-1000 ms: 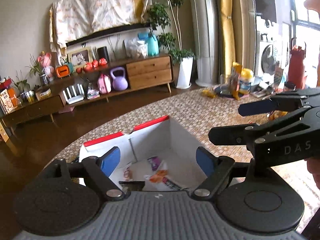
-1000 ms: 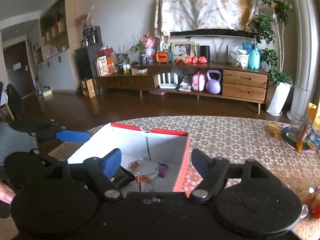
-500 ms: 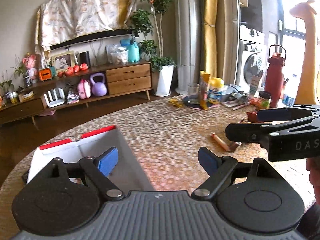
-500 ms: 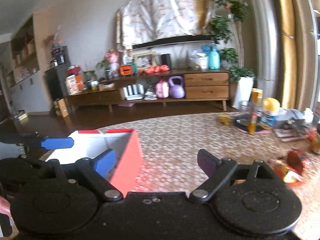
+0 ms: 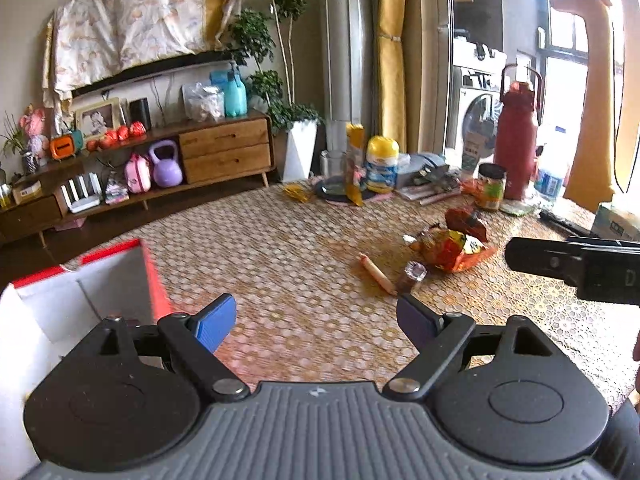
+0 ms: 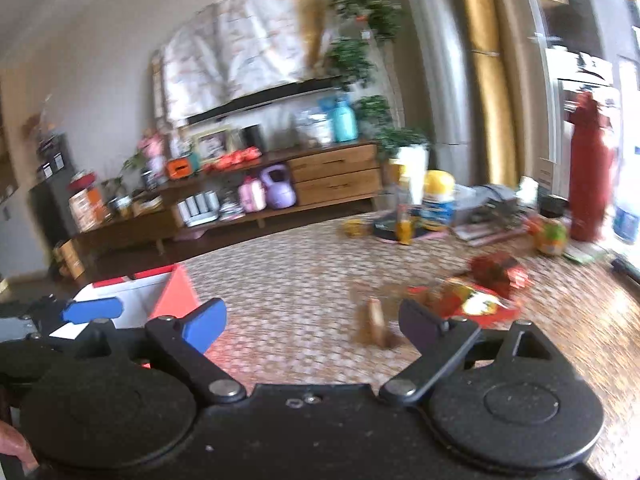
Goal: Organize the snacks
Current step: 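Move both open tools back toward the remaining snacks on the table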
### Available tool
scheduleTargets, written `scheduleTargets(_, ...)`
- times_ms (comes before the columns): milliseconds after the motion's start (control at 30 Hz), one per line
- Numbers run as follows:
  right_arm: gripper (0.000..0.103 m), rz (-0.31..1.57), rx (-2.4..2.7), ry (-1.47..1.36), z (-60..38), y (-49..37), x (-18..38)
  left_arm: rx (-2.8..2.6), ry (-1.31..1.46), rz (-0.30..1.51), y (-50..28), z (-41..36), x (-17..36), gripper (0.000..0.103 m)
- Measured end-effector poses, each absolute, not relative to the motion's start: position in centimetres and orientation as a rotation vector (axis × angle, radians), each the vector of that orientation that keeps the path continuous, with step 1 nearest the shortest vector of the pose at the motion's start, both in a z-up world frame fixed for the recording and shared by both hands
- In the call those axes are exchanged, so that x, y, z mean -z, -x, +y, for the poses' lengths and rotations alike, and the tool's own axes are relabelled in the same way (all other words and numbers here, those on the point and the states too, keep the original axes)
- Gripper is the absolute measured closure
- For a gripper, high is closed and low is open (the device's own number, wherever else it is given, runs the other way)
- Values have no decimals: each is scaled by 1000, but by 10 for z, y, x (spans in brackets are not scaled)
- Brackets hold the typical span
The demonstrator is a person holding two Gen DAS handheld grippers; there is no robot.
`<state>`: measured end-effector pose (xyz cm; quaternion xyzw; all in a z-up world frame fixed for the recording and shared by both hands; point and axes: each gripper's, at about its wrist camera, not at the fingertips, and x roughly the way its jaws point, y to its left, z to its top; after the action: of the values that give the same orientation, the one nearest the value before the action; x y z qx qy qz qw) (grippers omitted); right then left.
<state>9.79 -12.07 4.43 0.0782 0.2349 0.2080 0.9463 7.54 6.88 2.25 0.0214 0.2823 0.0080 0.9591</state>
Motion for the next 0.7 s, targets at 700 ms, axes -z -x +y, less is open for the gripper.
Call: scheduleTargets(700, 7, 573, -233, -267, -207, -132, 23, 138, -167, 630, -185, -16, 52, 15)
